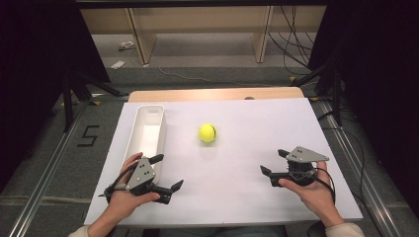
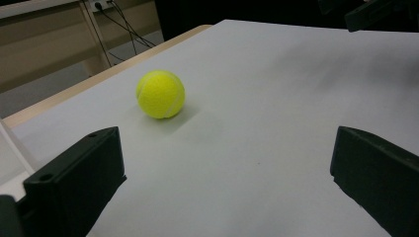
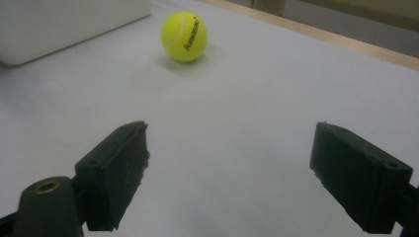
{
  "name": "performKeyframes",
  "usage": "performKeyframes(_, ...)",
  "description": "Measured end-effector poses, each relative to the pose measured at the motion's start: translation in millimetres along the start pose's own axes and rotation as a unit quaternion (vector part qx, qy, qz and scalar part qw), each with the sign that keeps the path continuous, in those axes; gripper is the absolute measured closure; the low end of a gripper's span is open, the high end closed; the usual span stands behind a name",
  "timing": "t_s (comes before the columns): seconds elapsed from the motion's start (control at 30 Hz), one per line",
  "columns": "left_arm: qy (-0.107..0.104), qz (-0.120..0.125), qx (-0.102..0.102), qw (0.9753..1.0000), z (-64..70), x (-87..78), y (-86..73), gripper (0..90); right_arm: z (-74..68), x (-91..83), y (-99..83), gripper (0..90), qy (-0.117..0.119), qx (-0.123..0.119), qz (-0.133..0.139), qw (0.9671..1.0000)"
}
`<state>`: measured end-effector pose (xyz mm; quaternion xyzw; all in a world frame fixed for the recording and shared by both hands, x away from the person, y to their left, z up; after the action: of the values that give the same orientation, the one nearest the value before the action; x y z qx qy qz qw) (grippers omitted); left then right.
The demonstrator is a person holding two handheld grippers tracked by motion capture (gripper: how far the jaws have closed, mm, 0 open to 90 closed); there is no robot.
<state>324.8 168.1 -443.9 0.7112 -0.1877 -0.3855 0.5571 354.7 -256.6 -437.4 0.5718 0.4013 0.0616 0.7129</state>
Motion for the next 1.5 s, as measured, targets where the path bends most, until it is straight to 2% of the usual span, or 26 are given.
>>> performKeyframes(0.87,0.0,0.002,0.001,1.0,0.3,-0.7,0.1,0.0,-9.6,19.1,10.5,15.5,0.013,-0.008,0.005,0.9999)
performKeyframes(1.5,-0.002,0.004,0.0,1.0,0.4,-1.4,0.4,0.0,-19.5,48.6,27.5,15.4,0.026,-0.017,0.008,0.9995)
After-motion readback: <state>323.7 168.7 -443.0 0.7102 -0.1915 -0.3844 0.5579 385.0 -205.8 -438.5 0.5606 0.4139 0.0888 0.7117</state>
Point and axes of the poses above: each handheld gripper's, and its own axes: x roughly forward along the jaws, y roughly out of its top, z roughly to its right, the point moved 1 cm from there along x, roughly forward along the jaws
